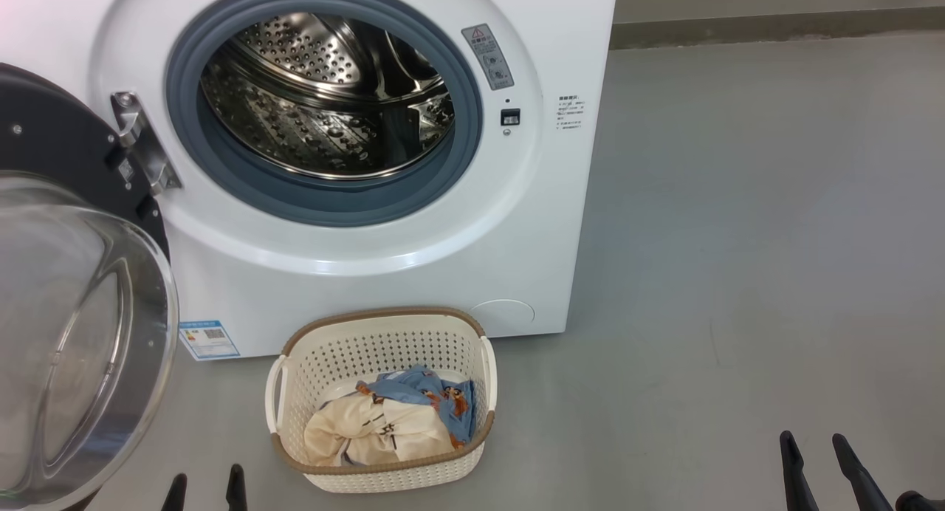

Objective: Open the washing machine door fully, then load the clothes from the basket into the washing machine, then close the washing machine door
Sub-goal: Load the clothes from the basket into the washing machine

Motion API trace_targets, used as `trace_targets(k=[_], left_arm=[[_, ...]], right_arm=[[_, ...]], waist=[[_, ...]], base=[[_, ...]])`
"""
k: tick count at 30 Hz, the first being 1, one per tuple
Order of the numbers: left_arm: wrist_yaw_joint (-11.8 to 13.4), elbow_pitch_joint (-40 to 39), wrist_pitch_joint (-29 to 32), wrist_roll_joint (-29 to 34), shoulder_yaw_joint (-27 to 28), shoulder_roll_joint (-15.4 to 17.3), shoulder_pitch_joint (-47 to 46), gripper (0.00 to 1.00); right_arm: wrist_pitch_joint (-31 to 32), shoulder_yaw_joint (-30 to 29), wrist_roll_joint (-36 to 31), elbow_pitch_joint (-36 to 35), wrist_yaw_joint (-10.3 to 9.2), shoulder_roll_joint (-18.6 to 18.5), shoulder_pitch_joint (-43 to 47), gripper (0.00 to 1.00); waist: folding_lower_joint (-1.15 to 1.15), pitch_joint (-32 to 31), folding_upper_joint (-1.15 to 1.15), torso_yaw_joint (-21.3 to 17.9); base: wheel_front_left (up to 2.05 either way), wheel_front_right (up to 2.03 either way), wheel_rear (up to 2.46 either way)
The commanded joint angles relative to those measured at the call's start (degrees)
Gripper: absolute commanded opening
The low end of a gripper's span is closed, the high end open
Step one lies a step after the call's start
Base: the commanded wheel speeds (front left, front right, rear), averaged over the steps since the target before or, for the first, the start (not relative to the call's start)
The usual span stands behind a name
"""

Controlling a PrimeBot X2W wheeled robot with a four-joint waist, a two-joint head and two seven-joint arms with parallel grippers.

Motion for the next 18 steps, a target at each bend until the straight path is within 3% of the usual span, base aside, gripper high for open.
trace_targets(k=[1,18], left_arm=[[-0.2,-1.7,-0.4,-0.4,1.9,0.3,-0.7,1.0],[-0.3,-1.6,-0.4,-0.8,1.5,0.3,-0.3,1.0]], right_arm=[[-0.7,1.5,-0.5,-1.2,0.09,-1.0,-0.6,1.0],[-0.7,1.8,-0.5,-1.8,0.09,-0.9,-0.7,1.0]], waist=[[0.0,0.0,0.0,0.1],[0.0,0.3,0.0,0.8]], base=[[0.0,0.0,0.0],[0.0,0.0,0.0]])
